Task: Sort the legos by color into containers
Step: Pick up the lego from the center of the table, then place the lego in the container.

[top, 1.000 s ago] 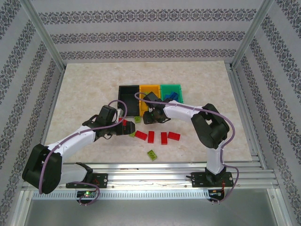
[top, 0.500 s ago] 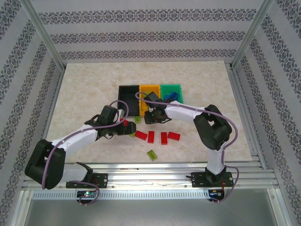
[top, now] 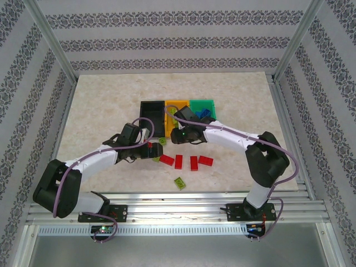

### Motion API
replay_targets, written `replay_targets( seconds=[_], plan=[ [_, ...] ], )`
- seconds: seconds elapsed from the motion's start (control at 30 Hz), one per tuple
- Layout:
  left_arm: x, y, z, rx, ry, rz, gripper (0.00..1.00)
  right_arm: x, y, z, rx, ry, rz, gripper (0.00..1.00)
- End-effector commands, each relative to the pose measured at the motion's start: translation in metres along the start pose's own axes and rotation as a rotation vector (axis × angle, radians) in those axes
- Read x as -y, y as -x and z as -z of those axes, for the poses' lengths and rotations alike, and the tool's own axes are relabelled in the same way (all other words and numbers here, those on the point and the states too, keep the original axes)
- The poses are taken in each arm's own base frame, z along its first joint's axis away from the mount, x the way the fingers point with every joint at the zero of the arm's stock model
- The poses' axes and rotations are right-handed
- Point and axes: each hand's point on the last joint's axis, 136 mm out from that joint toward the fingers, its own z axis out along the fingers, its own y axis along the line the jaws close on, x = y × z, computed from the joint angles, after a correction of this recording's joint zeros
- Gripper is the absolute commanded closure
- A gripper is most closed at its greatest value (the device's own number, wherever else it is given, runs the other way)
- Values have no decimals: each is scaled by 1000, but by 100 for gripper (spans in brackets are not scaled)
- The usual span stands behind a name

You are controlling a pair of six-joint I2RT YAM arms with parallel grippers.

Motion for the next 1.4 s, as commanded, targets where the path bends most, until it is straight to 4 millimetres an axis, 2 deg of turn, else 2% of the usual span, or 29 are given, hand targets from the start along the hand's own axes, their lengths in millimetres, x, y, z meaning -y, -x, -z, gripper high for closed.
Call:
replay_targets(
  seconds=[0.0,0.17,0.3,0.63,0.67,0.73,0.8,0.9,1.03,1.17,1.27,1.37],
  plan=[
    [10,10,2,32,-45,9,0,1,15,12,41,28,-36,67],
    [11,10,4,46,-55,24,0,5,41,18,91,35,-35,67],
    [14,10,4,41,-60,26,0,12,65,16,122,37,-55,66],
    [13,4,7,33,-48,39,0,26,110,-4,185,33,-96,63],
    [13,3,7,30,-47,43,0,26,112,-6,183,32,-97,60],
    [12,1,7,26,-45,49,0,26,115,-8,170,31,-93,47],
    [12,-1,6,20,-44,50,0,23,115,-6,181,41,-87,45],
    [9,-5,4,7,-36,55,0,16,109,3,203,63,-75,44],
    [7,-4,3,5,-23,51,0,2,84,9,172,90,-37,44],
    [-6,4,16,96,55,61,0,-16,48,1,108,132,-14,44],
    [-4,12,26,163,53,55,0,-29,23,-5,70,134,20,44],
    [-7,14,31,177,71,44,0,-37,6,-13,49,112,55,44]
  ],
)
